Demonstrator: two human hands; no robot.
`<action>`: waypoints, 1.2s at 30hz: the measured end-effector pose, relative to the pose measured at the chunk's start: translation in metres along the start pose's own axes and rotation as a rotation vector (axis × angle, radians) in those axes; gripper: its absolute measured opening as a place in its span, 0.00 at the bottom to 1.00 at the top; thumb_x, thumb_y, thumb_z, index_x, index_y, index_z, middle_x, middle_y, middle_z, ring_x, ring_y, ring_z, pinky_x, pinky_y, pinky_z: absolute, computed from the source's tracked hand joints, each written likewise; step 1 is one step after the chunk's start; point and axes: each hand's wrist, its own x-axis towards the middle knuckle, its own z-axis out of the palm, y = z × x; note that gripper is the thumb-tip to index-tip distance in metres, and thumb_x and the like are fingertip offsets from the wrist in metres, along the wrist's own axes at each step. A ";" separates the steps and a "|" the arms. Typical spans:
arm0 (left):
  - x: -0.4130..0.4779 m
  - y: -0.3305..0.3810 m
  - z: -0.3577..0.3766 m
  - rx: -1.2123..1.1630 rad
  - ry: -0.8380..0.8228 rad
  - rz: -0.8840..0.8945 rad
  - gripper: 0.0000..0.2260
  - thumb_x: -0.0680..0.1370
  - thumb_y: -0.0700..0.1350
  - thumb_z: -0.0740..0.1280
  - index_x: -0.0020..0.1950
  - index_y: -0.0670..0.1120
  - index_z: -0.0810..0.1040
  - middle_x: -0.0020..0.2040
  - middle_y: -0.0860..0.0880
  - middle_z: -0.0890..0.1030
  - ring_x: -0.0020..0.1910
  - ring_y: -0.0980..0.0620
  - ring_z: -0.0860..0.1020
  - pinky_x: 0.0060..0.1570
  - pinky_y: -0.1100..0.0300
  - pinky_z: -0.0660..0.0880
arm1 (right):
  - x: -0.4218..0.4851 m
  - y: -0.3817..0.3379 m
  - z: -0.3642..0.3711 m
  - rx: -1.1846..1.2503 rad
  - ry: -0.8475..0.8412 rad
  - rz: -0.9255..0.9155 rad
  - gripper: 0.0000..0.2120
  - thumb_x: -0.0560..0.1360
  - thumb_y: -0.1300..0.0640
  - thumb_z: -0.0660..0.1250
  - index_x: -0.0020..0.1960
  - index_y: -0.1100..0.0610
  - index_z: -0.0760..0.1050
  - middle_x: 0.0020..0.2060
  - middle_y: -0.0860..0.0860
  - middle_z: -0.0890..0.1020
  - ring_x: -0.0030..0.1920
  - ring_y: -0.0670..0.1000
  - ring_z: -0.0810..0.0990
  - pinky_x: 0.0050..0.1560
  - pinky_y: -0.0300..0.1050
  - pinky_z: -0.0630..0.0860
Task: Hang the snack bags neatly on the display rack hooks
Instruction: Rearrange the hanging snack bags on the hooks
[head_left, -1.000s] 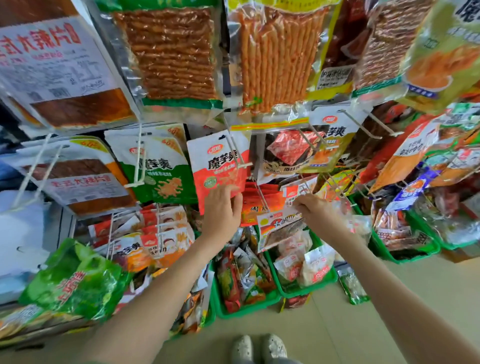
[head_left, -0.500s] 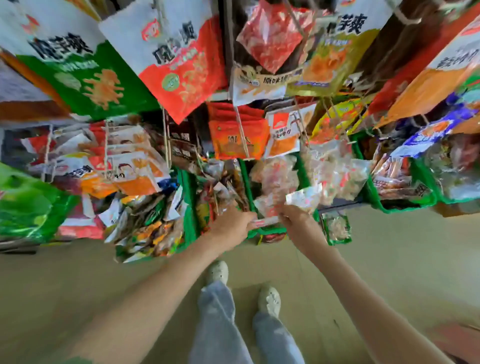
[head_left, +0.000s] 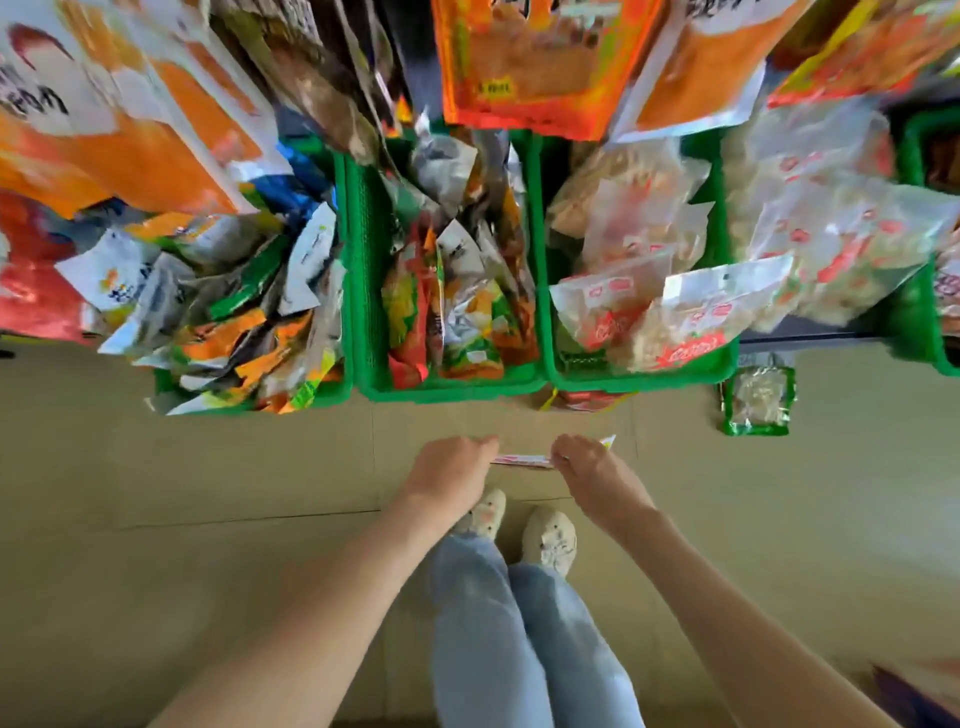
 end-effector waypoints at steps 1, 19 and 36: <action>0.013 -0.004 0.019 -0.003 -0.003 -0.005 0.07 0.79 0.38 0.58 0.53 0.45 0.73 0.42 0.45 0.81 0.41 0.43 0.81 0.34 0.55 0.71 | 0.013 0.007 0.015 -0.002 -0.010 0.016 0.08 0.79 0.62 0.56 0.51 0.61 0.73 0.48 0.56 0.77 0.49 0.57 0.75 0.45 0.47 0.69; 0.062 -0.059 0.119 -0.320 0.078 -0.549 0.19 0.77 0.45 0.62 0.65 0.39 0.65 0.60 0.40 0.72 0.58 0.42 0.72 0.52 0.50 0.71 | 0.072 0.059 0.098 0.276 -0.011 0.096 0.31 0.75 0.68 0.58 0.75 0.54 0.53 0.74 0.51 0.58 0.73 0.53 0.59 0.70 0.43 0.57; -0.027 0.109 -0.151 -0.418 0.261 -0.096 0.22 0.79 0.48 0.62 0.71 0.45 0.63 0.67 0.48 0.69 0.63 0.50 0.72 0.58 0.58 0.70 | -0.082 -0.026 -0.153 0.417 0.369 0.182 0.20 0.76 0.59 0.63 0.67 0.54 0.68 0.61 0.53 0.74 0.61 0.54 0.73 0.57 0.43 0.68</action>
